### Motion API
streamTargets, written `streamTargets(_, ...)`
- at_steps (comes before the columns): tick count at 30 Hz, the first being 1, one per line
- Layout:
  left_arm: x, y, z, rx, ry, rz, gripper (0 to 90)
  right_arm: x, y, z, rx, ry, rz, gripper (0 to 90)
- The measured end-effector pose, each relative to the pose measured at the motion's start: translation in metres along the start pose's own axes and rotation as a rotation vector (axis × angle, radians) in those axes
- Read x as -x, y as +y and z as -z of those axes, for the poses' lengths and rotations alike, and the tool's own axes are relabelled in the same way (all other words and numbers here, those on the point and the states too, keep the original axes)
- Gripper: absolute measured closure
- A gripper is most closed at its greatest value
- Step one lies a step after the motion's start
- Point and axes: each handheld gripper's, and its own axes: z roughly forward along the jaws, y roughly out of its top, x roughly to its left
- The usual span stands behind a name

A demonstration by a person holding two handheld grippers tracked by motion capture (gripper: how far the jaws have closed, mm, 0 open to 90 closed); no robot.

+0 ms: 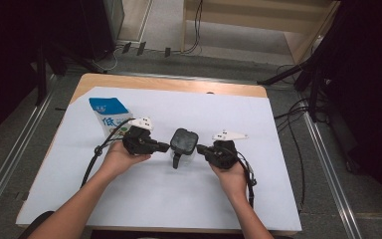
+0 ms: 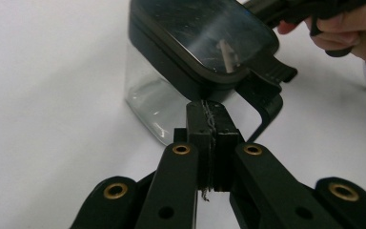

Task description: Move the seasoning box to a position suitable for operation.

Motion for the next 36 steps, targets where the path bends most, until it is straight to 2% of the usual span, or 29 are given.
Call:
streamTargets(2, 0.001, 0.000, -0.001, 0.000, 0.003, -0.002, 90.0, 0.005, 0.001, -0.001, 0.008, 0.011, -0.012, 90.0)
streamTargets(6, 0.002, 0.000, -0.002, 0.002, -0.002, 0.002, 90.0, 0.007, 0.002, -0.003, 0.007, 0.011, -0.003, 90.0)
streamTargets(11, 0.007, 0.002, -0.005, -0.005, -0.026, -0.016, 90.0, 0.012, 0.006, -0.006, 0.011, 0.019, -0.007, 90.0)
streamTargets(14, 0.004, 0.002, 0.001, 0.000, -0.015, -0.013, 90.0, 0.013, 0.005, -0.005, 0.012, 0.026, -0.023, 90.0)
streamTargets(17, -0.001, 0.001, 0.005, 0.014, -0.001, 0.006, 90.0, 0.009, 0.005, 0.003, 0.031, 0.021, -0.011, 90.0)
streamTargets(18, -0.003, 0.001, 0.005, 0.024, 0.005, 0.017, 90.0, 0.007, 0.004, 0.006, 0.038, 0.021, -0.021, 90.0)
streamTargets(20, -0.007, 0.001, 0.001, 0.023, 0.014, 0.028, 90.0, 0.004, 0.003, 0.008, 0.032, 0.021, -0.020, 90.0)
streamTargets(25, -0.008, 0.003, -0.005, 0.011, 0.011, 0.021, 90.0, -0.003, -0.002, 0.006, 0.005, 0.009, -0.013, 90.0)
streamTargets(36, -0.007, 0.004, -0.006, 0.008, 0.008, 0.016, 90.0, -0.001, 0.001, 0.002, 0.014, -0.006, -0.020, 90.0)
